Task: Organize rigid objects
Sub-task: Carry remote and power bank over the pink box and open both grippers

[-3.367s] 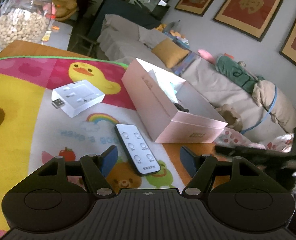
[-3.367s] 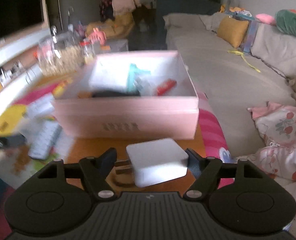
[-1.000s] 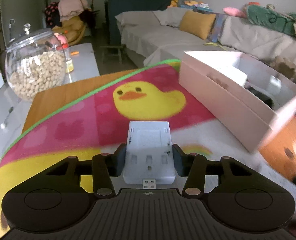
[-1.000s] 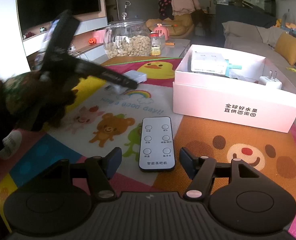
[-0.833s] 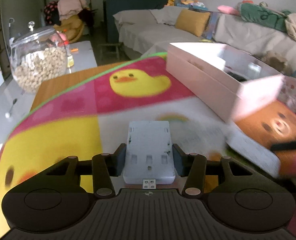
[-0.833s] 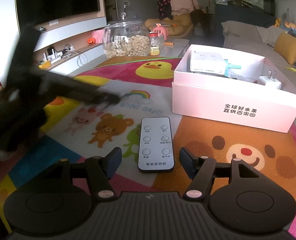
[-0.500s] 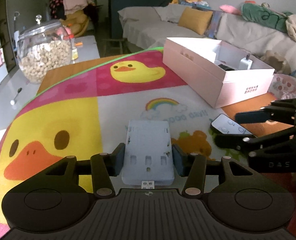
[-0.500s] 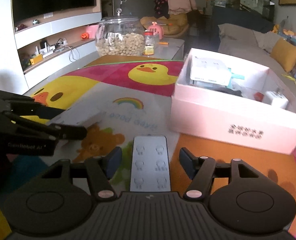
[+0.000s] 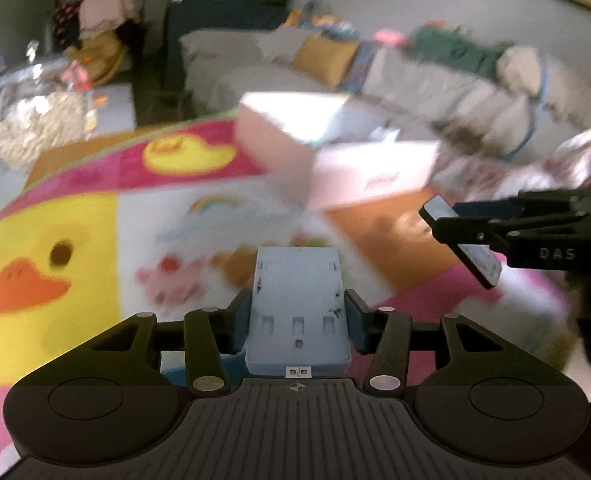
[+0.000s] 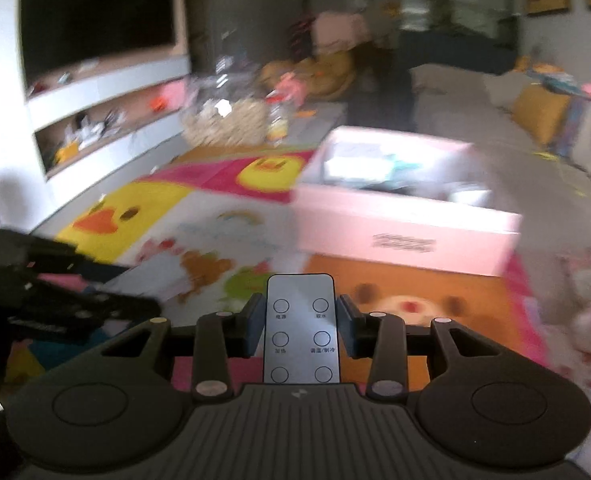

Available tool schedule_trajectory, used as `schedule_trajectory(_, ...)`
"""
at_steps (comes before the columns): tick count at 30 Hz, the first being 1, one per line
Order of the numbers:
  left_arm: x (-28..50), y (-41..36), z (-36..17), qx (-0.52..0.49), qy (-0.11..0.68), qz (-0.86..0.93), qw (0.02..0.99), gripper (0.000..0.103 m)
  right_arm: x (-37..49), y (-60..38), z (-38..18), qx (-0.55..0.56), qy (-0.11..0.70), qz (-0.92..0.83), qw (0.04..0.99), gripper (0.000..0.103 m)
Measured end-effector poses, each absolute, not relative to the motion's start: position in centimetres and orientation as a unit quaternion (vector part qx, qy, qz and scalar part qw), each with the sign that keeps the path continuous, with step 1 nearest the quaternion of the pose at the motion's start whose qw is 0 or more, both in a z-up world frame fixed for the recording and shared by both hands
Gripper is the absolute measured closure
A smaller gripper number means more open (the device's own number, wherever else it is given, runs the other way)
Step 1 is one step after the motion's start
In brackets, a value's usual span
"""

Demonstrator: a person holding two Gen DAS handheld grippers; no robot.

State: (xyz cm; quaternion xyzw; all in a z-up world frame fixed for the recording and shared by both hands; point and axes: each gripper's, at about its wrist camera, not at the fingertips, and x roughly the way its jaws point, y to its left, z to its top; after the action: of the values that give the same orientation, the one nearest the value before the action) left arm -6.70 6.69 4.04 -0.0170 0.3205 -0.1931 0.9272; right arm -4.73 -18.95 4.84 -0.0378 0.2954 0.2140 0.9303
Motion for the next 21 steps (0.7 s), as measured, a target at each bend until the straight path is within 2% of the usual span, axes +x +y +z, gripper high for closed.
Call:
schedule_trajectory(7,-4.1,2.5,12.9,-0.004,0.196,-0.236,0.952,0.050,-6.4,-24.0,11.2,0.010,0.177,0.154,0.972,0.065)
schedule_trajectory(11,0.3,-1.1,15.6,0.012,0.152,-0.214,0.965,0.050,-6.4,-25.4,13.0,0.021,0.129,0.126,0.983,0.065)
schedule_trajectory(14,4.9,-2.7,16.0,-0.030,0.143,-0.223,0.964,0.050,-6.0,-26.5,13.0,0.030,0.126,0.110,0.985,0.065)
schedule_trajectory(16,8.1,-3.9,15.6,-0.037,0.176,-0.218,0.959,0.050,-5.6,-26.8,12.6,0.032,0.133,0.099,0.986,0.065)
schedule_trajectory(21,8.9,-3.4,12.9,-0.039,0.176,-0.186,0.966,0.052,-4.7,-27.7,11.4,0.033,0.142,0.082,0.986,0.065)
